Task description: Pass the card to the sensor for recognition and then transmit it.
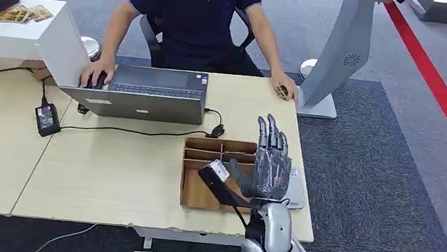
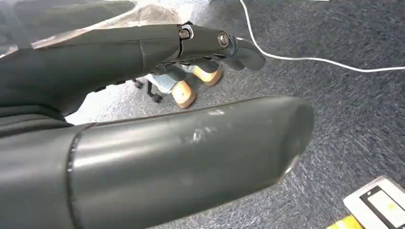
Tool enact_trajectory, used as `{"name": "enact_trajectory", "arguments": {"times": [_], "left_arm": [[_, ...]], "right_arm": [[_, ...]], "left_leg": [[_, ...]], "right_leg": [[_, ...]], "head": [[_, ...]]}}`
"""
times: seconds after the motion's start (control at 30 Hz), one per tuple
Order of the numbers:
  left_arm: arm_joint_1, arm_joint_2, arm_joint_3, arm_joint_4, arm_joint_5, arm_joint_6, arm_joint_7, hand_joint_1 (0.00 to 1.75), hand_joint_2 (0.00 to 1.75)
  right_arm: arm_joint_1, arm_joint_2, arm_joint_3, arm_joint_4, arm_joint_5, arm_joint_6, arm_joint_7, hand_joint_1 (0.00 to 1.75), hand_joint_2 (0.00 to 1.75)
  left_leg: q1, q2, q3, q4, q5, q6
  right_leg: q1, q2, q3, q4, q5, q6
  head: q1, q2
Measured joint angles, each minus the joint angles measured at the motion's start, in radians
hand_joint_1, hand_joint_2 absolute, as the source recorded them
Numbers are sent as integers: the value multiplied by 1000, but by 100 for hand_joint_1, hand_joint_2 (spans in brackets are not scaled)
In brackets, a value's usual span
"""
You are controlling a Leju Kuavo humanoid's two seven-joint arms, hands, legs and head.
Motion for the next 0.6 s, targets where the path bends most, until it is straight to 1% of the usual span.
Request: {"name": "enact_trajectory", "arguments": {"times": [0.3, 0.6], "left_arm": [[0, 0, -6, 0, 0, 0, 0, 0, 0], [0, 0, -7, 0, 13, 0, 0, 0, 0]], "right_arm": [[-2, -5, 10, 50, -13, 0, -1, 0, 175], [-3, -5, 12, 82, -8, 0, -19, 0, 175]], "left_leg": [[0, 0, 0, 0, 0, 0], [0, 0, 0, 0, 0, 0]], "right_leg": [[0, 0, 0, 0, 0, 0], [0, 0, 0, 0, 0, 0]], "head": [[0, 0], [0, 0]]}}
